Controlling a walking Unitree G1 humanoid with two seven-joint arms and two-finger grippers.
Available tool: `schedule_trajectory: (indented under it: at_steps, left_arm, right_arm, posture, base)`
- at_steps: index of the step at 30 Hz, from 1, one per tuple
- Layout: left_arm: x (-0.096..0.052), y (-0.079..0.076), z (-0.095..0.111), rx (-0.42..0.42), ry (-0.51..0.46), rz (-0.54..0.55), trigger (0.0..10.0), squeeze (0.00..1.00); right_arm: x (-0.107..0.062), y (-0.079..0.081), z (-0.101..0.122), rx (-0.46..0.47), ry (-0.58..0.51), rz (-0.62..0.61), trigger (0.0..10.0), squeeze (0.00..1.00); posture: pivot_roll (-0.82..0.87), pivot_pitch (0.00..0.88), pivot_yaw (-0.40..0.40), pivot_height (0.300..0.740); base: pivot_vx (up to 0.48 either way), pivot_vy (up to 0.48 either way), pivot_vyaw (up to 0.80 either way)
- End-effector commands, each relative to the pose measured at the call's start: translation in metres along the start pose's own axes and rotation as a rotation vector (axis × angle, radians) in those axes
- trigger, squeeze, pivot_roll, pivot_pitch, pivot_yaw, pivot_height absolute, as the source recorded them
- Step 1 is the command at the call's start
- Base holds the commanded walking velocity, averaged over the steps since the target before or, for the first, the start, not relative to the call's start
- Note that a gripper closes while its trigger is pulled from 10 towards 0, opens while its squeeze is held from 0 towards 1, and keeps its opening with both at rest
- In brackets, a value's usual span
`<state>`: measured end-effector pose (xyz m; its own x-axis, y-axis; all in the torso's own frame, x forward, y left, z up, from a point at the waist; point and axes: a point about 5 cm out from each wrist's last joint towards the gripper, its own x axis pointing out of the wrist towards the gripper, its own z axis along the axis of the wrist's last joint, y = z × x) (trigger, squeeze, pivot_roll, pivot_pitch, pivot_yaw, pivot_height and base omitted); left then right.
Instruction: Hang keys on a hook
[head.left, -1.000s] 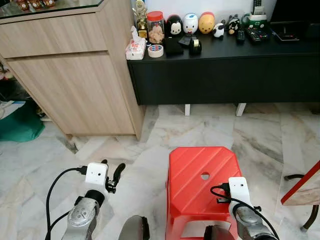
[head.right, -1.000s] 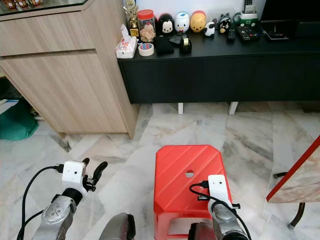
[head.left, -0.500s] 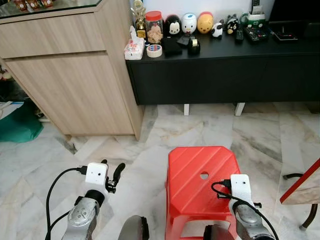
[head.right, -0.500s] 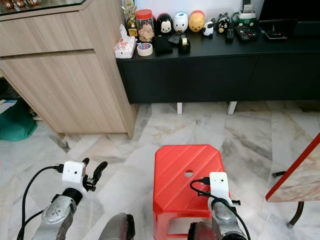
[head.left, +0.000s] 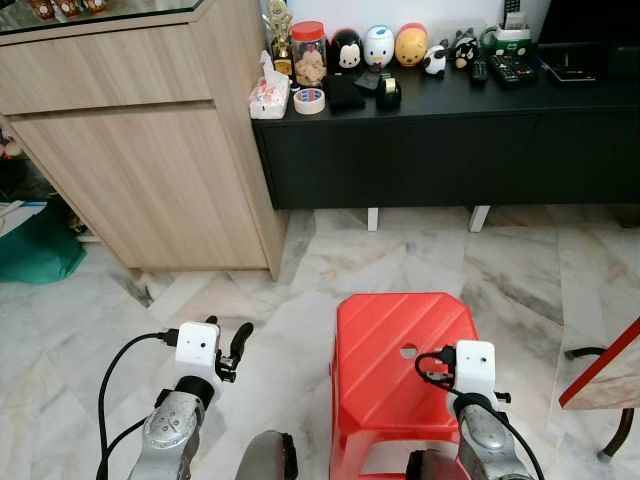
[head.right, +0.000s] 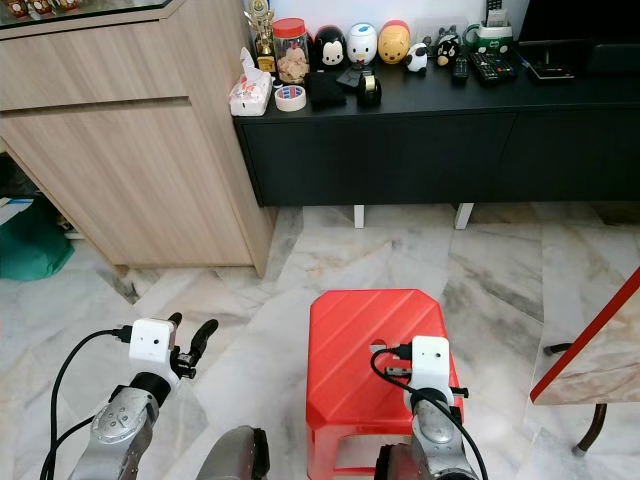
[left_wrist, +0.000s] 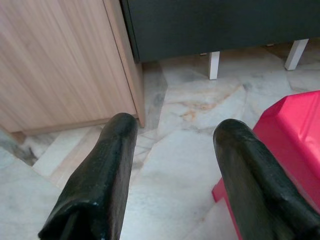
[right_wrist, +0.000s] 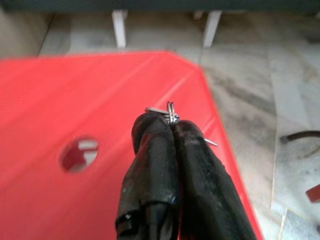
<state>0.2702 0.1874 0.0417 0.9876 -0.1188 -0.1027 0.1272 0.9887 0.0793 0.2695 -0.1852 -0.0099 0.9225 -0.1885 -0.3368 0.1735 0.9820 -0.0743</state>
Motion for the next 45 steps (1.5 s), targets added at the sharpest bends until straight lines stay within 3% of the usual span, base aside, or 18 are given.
schedule_trajectory:
  at_steps: [1, 7, 25, 34, 45]
  left_arm:
    - [0.000, 0.000, -0.003, 0.015, 0.012, 0.007, 10.0, 0.00]
    - [0.004, -0.004, -0.002, 0.018, 0.001, 0.003, 10.0, 0.00]
    - [0.004, 0.000, -0.010, 0.020, 0.020, 0.029, 10.0, 0.00]
    - [-0.001, 0.006, -0.022, 0.026, 0.072, 0.044, 10.0, 0.00]
    - [-0.007, 0.012, -0.041, 0.026, 0.173, 0.062, 10.0, 0.00]
  right_arm:
    - [-0.001, -0.002, 0.002, 0.043, -0.031, -0.008, 10.0, 0.00]
    - [0.002, -0.006, 0.012, 0.164, -0.081, -0.012, 10.0, 0.00]
    - [0.001, -0.005, 0.009, 0.178, -0.055, 0.031, 10.0, 0.00]
    - [-0.007, -0.012, -0.017, 0.153, 0.066, 0.005, 10.0, 0.00]
    - [-0.034, -0.019, -0.068, 0.100, 0.325, -0.006, 10.0, 0.00]
  posture:
    - [0.06, 0.033, 0.037, 0.628]
    - [0.05, 0.023, 0.024, 0.628]
    - [0.04, 0.000, 0.016, 0.737]
    - [0.04, 0.000, 0.015, 0.740]
    - [0.04, 0.000, 0.018, 0.740]
  base:
    - [0.000, 0.000, 0.00]
    - [0.000, 0.000, 0.00]
    - [0.000, 0.000, 0.00]
    - [0.000, 0.000, 0.00]
    - [0.000, 0.000, 0.00]
